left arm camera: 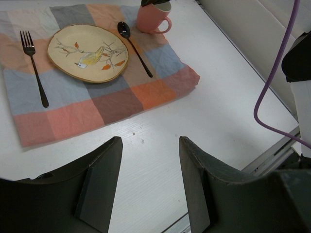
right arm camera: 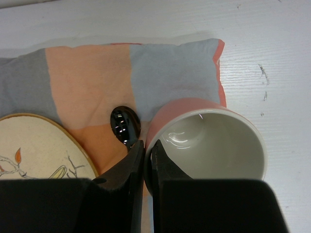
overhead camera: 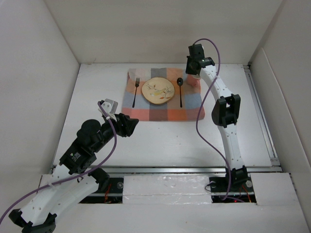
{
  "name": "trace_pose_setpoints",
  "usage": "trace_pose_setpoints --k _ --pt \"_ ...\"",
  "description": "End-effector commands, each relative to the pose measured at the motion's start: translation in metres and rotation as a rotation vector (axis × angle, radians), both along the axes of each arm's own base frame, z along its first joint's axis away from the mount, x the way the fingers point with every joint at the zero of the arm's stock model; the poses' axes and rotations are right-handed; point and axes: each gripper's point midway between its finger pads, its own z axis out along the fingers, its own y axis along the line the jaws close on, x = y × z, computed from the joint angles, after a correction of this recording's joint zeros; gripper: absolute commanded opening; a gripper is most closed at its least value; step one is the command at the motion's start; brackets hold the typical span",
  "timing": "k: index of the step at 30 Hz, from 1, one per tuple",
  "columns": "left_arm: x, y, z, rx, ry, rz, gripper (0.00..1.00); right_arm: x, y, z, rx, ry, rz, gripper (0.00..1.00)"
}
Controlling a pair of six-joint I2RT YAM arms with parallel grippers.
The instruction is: Set the dinner table for one person
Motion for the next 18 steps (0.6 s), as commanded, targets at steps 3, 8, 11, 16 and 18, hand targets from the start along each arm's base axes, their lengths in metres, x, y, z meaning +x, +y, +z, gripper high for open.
trace_pose_setpoints --k 3,8,11,16,18 --pt "0.005 -0.002 0.007 -0.008 -0.031 0.006 0.47 0.028 -0.001 0.020 0.031 -0.128 -0.005 0.00" --pt "0.007 -0.001 0.005 -0.005 -0.026 0.012 0.47 0.035 -0.003 0.017 0.048 -0.143 -0.011 0.01" --pt "0.010 0.001 0.005 -0.005 -0.025 0.016 0.47 0.038 -0.002 0.016 0.058 -0.152 -0.015 0.14" --pt "0.011 0.000 0.003 -0.001 -0.019 0.016 0.47 0.039 -0.005 0.030 0.073 -0.178 -0.017 0.41" --pt "0.011 0.000 0.002 0.002 -0.017 0.021 0.47 0.039 -0.005 0.036 0.079 -0.191 -0.013 0.47"
